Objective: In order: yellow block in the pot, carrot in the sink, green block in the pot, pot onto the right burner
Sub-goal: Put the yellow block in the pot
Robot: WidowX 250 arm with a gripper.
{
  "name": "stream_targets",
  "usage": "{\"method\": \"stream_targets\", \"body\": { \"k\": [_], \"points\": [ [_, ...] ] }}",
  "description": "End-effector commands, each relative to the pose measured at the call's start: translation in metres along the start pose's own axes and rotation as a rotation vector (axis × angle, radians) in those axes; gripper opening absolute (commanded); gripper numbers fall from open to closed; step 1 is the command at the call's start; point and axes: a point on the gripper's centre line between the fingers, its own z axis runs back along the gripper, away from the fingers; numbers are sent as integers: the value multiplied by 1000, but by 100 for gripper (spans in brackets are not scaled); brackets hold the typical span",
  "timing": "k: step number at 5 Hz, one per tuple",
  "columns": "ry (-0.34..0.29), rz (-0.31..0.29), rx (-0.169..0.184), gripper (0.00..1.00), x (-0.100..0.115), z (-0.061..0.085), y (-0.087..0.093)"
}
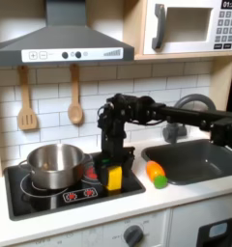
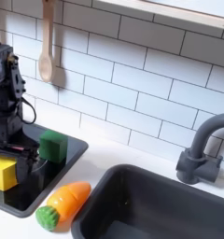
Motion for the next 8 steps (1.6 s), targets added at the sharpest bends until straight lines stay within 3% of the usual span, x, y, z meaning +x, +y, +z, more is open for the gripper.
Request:
{"method": "stream_targets", "body": {
  "k": [1,5,6,7,8],
  "points": [
    [5,-2,6,100,-1,-5,3],
    [-4,-15,1,100,0,-12,0],
    [-11,-17,-1,68,0,-13,0],
    [-18,-4,3,0,1,-13,1],
    [-19,-2,4,0,1,-13,1]
  ]
}}
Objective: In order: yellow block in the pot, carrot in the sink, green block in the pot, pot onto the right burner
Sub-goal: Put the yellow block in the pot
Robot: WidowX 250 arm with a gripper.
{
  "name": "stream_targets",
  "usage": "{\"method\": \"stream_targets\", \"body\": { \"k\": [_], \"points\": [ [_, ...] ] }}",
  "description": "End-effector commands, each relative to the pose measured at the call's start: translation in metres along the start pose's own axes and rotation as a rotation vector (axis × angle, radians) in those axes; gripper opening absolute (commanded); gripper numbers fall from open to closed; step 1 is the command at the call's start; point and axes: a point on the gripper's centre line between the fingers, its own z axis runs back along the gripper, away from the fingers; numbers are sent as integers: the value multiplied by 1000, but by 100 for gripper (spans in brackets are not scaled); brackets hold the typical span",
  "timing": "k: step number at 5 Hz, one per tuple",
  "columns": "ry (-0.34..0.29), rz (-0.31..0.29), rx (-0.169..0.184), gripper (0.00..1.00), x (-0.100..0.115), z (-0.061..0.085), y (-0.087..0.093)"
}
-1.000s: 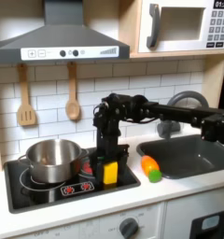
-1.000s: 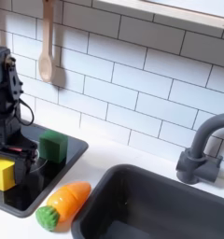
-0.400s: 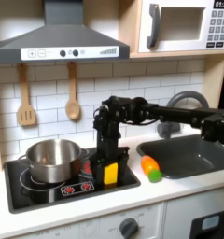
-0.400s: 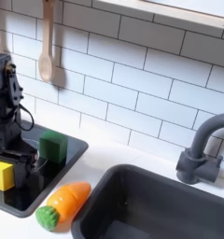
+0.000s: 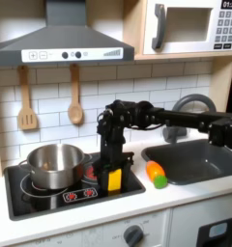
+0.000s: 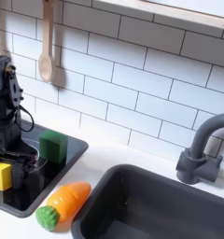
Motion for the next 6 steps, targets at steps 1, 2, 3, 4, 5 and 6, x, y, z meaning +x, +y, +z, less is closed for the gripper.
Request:
{"method": "stream_targets", "body": {
  "k": [1,2,3,4,5,6],
  "points": [
    [-8,2,-5,0,-1,4,-1],
    [-8,0,-14,0,-2,9,-3],
    [9,7,-31,0,-6,12,-5],
    [1,1,-38,0,-10,22,-6],
    [-9,-9,-50,0,-13,33,-10],
    [-33,-7,-61,0,-11,49,-10]
  ]
}}
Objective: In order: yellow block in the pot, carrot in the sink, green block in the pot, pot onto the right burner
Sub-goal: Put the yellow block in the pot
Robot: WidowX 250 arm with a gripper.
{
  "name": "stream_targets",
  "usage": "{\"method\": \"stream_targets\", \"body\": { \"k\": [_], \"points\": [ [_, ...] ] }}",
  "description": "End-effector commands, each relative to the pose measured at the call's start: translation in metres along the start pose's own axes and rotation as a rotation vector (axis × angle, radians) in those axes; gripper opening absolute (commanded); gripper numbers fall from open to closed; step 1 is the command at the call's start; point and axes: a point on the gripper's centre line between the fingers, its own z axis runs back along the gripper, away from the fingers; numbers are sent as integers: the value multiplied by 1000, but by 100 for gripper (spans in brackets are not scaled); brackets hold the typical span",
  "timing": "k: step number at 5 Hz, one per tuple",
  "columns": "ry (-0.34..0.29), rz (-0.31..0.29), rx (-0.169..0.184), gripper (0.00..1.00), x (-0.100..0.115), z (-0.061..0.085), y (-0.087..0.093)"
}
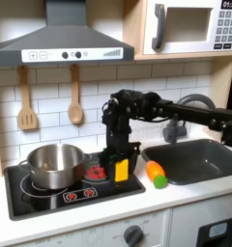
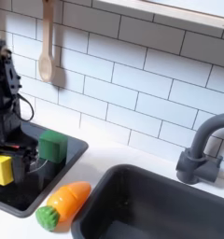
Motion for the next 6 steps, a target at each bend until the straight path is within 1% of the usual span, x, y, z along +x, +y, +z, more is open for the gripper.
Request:
{"method": "stream_targets", "body": {
  "k": [1,2,3,4,5,6],
  "points": [
    [-40,25,-19,0,1,30,6],
    [-40,49,-35,0,2,36,13],
    [-45,64,-38,0,3,42,20],
    [-63,102,-40,0,9,52,35],
    [-103,125,-30,0,15,70,47],
    [-107,148,-32,0,22,72,56]
  ]
}}
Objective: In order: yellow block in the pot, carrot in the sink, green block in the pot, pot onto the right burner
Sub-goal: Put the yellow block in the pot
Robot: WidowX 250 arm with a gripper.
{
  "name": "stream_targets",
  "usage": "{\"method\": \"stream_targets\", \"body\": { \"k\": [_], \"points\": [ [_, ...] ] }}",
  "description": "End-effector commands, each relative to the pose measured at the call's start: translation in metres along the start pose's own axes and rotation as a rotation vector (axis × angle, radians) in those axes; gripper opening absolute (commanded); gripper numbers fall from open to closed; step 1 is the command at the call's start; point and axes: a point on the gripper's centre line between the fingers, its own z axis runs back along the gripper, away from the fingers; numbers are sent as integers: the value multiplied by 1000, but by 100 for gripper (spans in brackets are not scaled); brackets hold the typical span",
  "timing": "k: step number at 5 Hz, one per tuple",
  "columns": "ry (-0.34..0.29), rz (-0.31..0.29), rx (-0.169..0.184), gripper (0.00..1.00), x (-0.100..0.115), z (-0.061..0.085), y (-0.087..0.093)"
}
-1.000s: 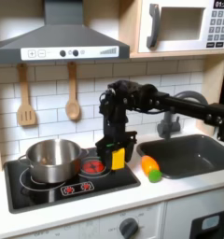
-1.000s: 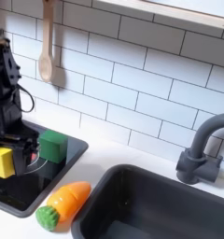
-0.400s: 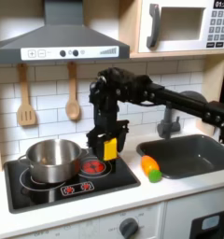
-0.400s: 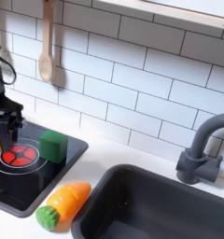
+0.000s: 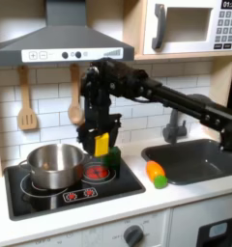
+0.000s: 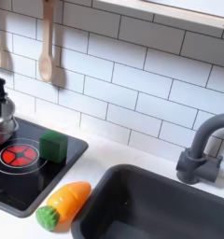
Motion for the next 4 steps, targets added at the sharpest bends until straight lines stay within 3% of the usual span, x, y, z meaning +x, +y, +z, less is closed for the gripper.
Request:
{"method": "stream_targets", "body": {
  "k": [1,2,4],
  "points": [
    [-15,34,6,0,16,2,14],
    [-24,42,14,0,23,-3,19],
    [-112,46,40,0,40,-9,21]
  ]
}}
